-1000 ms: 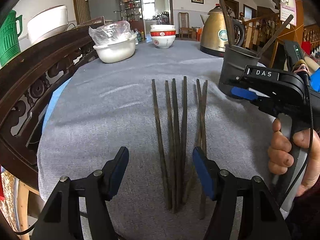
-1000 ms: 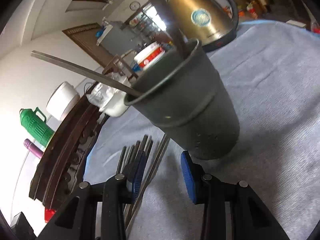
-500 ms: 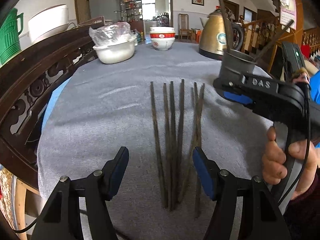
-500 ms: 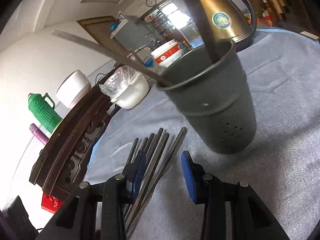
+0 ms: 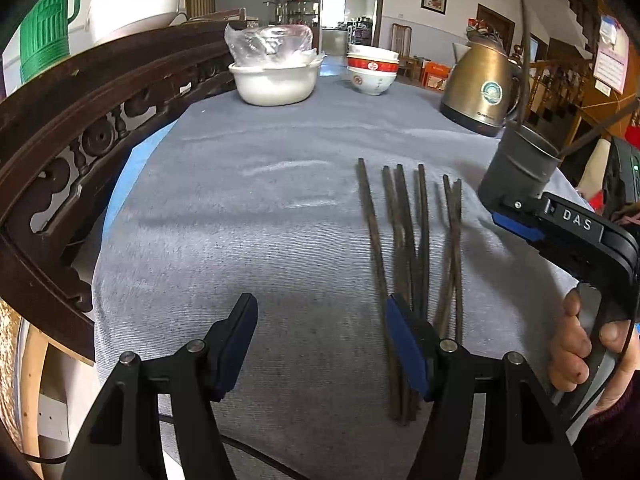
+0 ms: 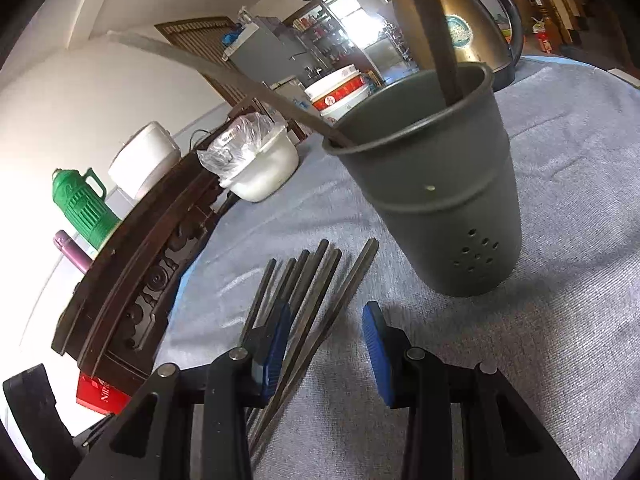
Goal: Organize utensils
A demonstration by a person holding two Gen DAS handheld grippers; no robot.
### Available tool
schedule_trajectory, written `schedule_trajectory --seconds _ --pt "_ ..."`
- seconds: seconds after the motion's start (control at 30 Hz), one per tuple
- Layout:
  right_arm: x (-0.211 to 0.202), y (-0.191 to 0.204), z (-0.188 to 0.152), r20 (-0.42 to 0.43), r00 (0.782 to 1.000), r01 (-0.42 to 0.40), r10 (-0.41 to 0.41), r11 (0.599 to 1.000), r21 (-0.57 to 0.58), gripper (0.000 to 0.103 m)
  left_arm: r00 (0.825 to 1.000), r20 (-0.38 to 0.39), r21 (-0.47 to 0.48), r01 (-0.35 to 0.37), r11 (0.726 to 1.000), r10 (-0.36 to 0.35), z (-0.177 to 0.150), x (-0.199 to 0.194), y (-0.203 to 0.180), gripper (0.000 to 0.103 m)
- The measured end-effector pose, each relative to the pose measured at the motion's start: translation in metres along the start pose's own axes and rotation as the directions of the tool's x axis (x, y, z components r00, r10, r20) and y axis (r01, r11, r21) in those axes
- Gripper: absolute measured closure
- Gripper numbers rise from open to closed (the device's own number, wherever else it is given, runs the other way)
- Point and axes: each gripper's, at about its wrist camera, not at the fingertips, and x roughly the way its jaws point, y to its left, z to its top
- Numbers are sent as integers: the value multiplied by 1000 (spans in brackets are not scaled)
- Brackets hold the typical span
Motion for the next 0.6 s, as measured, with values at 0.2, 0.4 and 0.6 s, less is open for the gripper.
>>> schedule_trajectory --seconds 0.2,0.4,0.6 --pt "-1 7 -5 -20 998 64 -64 998 -27 61 1000 -20 -9 20 1000 -20 1 5 6 36" --pt "9 26 -7 -106 983 146 -153 987 -67 61 999 -36 -23 28 999 -29 3 9 11 36" --pt "20 53 -14 -167 949 241 -267 957 -162 61 999 -26 -35 29 999 -30 3 4 17 36"
